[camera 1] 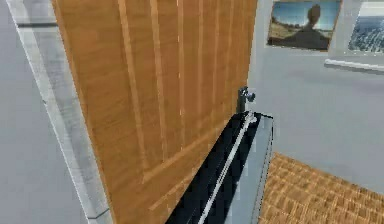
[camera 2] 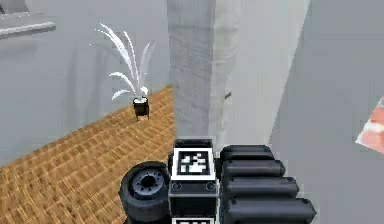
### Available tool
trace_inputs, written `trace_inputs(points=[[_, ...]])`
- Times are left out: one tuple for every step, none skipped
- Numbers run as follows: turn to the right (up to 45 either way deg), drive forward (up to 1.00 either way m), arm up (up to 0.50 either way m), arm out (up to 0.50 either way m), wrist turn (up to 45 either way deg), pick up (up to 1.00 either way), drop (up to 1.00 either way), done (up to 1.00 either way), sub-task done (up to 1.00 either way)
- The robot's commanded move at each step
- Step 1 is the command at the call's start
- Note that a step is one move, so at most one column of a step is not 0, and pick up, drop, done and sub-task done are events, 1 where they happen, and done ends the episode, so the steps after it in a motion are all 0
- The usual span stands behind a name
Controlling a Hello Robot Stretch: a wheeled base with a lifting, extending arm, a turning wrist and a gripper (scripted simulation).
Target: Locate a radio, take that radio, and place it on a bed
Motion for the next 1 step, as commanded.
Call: trace_inputs(points=[[33.0, 0.0, 0.0, 0.0, 0.0, 0.0, 0.0, 0.0, 0.0]])
